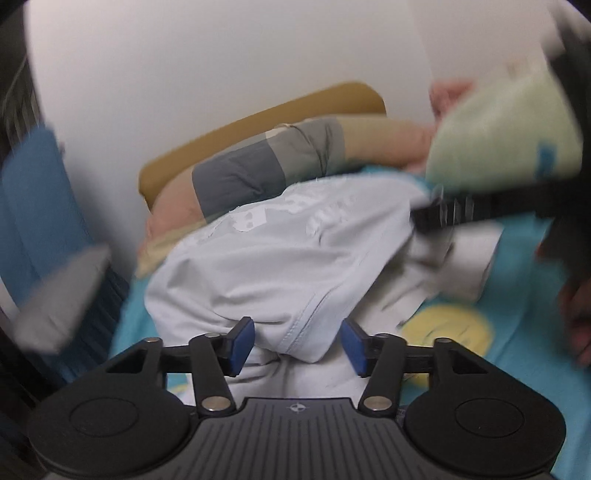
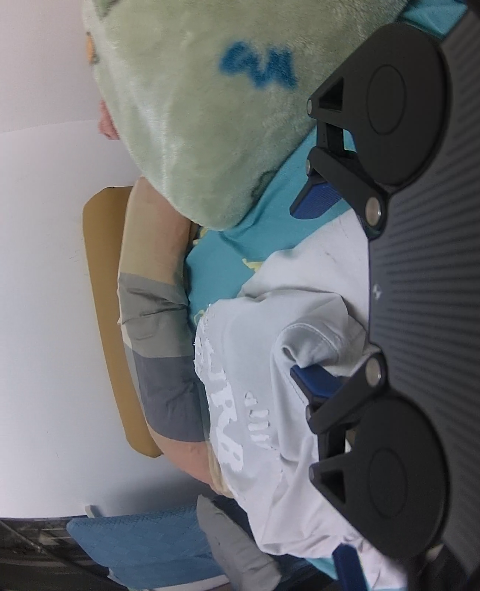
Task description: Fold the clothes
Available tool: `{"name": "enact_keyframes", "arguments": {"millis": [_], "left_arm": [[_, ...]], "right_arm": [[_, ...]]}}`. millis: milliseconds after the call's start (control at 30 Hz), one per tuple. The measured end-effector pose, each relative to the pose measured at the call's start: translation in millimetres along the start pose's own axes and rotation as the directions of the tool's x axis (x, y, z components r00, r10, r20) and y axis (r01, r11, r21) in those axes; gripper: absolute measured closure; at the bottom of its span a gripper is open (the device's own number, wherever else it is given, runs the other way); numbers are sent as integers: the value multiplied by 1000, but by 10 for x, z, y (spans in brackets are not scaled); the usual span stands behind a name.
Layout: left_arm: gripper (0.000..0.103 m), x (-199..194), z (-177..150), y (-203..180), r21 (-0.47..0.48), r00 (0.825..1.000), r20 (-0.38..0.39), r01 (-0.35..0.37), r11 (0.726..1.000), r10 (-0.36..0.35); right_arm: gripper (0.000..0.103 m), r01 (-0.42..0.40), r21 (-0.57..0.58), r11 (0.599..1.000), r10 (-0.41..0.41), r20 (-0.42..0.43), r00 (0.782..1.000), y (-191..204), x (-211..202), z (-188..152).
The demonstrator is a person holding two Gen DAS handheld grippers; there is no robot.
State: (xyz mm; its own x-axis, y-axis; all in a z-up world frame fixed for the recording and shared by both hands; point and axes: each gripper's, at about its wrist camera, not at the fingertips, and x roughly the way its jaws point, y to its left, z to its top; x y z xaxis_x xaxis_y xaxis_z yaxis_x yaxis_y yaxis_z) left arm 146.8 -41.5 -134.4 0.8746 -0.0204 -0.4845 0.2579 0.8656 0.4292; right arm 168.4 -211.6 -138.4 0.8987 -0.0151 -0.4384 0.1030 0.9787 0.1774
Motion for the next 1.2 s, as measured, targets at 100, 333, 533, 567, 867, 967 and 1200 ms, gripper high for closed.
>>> {"name": "enact_keyframes", "arguments": {"millis": [100,333,533,567,867,967,1200], "left_arm": [[47,160,-70,-91,94,992,11,-127,987,127],[97,27,120,251,-85,973,120,-190,978,199],[102,-192,271,493,-221,962,180,-161,962,203],[102,-204,279,508,-225,964,177,-158,961,200],[68,-207,105,379,-174,998,60,-26,984,37],[42,-230,69,200,-76,998,59,-14,997,18],[34,98,41,41,10,989,55,-140,990,139]], "right_arm": [[16,-9,25,1000,10,-7,1000,-15,24,-2],[16,-22,28,999,22,0,1000,15,9,-20],[16,-119,-138,983,125,39,991,354,-105,-57],[16,-136,-176,975,145,38,989,434,-121,-69],[16,-59,-283,957,63,4,998,560,-72,-116],[16,-10,-195,981,6,-22,1000,394,-12,-87],[16,10,34,999,-8,-59,998,46,70,-43]]}}
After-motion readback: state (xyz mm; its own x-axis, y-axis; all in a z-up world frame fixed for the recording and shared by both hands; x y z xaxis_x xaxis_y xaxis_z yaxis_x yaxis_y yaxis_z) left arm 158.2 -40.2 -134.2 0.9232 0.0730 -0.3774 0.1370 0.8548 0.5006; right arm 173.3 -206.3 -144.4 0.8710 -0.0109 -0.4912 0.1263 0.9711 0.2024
